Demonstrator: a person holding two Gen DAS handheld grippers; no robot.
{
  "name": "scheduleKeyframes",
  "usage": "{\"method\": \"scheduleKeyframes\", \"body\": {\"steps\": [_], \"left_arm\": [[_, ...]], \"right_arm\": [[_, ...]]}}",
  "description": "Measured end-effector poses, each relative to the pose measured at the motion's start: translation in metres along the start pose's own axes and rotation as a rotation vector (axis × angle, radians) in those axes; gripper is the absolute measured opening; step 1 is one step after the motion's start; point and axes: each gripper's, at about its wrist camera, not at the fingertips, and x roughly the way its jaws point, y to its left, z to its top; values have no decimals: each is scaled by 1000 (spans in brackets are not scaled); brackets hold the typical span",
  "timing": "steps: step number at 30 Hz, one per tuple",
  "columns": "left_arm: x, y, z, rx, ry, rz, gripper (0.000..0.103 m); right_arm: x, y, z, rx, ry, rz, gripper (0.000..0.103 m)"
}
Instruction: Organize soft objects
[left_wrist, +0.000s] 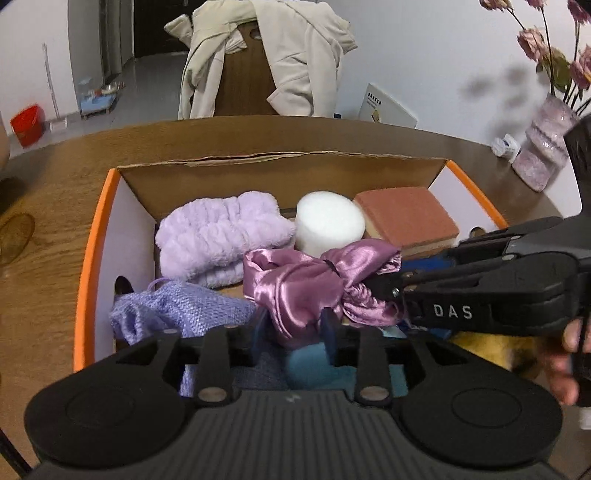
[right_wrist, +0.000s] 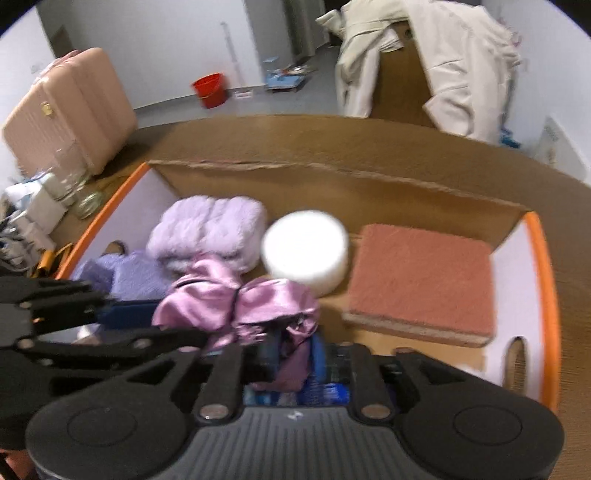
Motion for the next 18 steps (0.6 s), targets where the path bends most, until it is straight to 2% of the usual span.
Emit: {"method": "scheduleKeyframes", "body": {"steps": [3, 10, 13, 15, 18], "left_arm": [[-25, -2, 3, 6, -35, 39, 39], [-103, -3, -7, 3, -144, 59, 46], [-144, -1, -27, 23, -214, 105, 50], [-169, -1, -41, 56, -270, 143, 57], [-196, -3, -58, 62, -327, 196, 60]], "right_arm": [[-22, 0, 0, 16, -49, -8, 39], [-107, 6, -13, 29, -177, -23, 47], [-152, 9, -37, -8, -243, -46, 56], [-177, 3, -55, -22, -278, -66, 57], [-206, -5, -78, 12, -316, -76, 57]]}}
